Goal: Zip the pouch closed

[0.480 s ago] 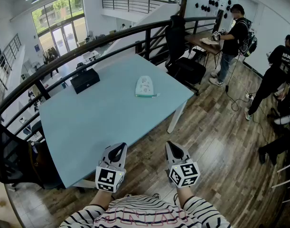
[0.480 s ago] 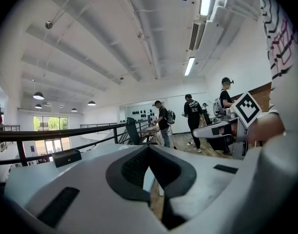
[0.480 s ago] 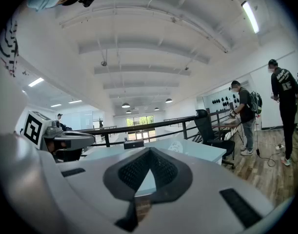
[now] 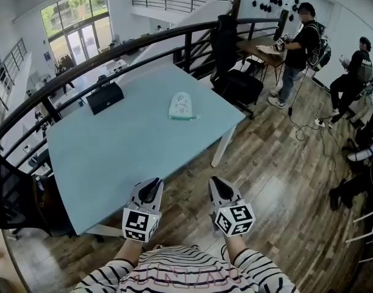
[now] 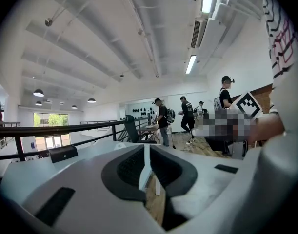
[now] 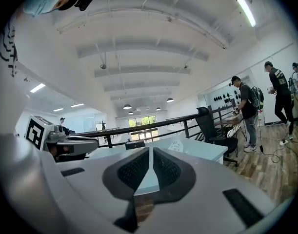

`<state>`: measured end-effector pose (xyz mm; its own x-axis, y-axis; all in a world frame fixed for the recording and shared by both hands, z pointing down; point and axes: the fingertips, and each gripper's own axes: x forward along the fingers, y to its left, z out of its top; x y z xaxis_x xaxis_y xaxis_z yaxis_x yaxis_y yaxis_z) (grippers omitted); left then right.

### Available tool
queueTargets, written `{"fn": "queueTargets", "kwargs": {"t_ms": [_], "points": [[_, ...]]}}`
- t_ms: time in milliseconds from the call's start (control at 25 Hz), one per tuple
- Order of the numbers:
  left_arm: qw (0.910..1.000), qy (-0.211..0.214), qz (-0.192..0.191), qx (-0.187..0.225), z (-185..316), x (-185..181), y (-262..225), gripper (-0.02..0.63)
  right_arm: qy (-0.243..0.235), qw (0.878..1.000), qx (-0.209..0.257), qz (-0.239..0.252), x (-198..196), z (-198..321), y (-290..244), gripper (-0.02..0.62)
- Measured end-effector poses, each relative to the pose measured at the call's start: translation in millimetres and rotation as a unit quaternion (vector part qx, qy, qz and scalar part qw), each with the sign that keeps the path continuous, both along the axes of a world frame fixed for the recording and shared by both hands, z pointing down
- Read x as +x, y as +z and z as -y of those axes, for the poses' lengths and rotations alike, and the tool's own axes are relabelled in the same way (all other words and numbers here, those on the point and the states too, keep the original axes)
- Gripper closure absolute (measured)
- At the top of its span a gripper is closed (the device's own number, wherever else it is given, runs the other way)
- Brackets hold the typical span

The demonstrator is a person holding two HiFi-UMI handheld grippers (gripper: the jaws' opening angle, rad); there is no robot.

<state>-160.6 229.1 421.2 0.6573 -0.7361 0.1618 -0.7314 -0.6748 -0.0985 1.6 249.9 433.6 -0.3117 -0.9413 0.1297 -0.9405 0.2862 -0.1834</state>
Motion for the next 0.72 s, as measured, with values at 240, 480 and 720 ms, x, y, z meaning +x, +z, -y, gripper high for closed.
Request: {"fn": "queueTargets", "kwargs": {"t_ms": [240,480,720], "points": [[0.9996,-0.010,-0.015,-0.024,-8,27,9,0.455,-0.017,1.000,0.001,0.009,24,-5,3,0.435],[0.9987,-0.028,-0.013,-0.040,-22,50,22,0.422,-0.037,0.999,-0.012,0.009,49,-12,12,0.430],[0.9978,-0.037,-0.010,-0.055,-19,60,40,0.422,-0.045,0.998,-0.030,0.021,58,-7,33,0.430]]}}
